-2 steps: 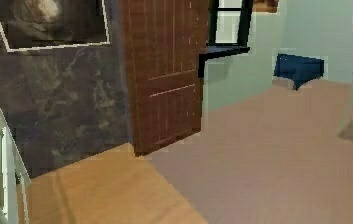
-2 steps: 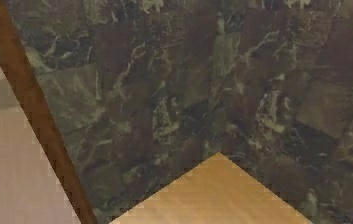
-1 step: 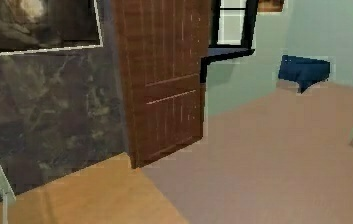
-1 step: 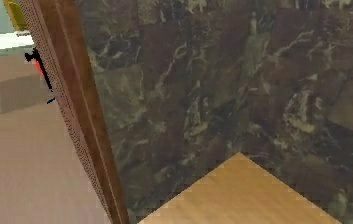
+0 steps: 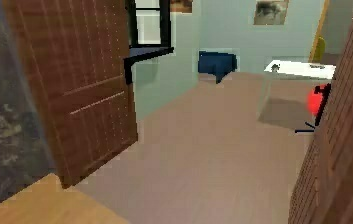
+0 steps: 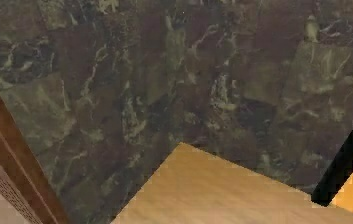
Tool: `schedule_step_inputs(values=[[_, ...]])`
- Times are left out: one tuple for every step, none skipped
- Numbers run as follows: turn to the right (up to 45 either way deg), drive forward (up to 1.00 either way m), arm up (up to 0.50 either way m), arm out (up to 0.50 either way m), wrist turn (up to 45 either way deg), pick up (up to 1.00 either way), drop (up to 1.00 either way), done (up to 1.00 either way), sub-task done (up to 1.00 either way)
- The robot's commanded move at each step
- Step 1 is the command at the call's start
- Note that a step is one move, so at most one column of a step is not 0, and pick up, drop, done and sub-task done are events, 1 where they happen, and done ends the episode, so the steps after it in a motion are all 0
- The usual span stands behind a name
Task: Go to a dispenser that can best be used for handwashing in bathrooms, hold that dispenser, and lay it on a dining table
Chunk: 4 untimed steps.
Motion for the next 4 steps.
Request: schedule_step_inputs(values=[[0.0,1.00,0.00,0.00,0.0,0.00,0.00,0.00,0.00],[6.0,0.00,0.00,0.00,0.0,0.00,0.00,0.00,0.00],[0.0,0.50,0.00,0.00,0.0,0.00,0.00,0.00,0.00],[12.0,0.00,0.00,0.00,0.0,0.00,0.00,0.00,0.00]])
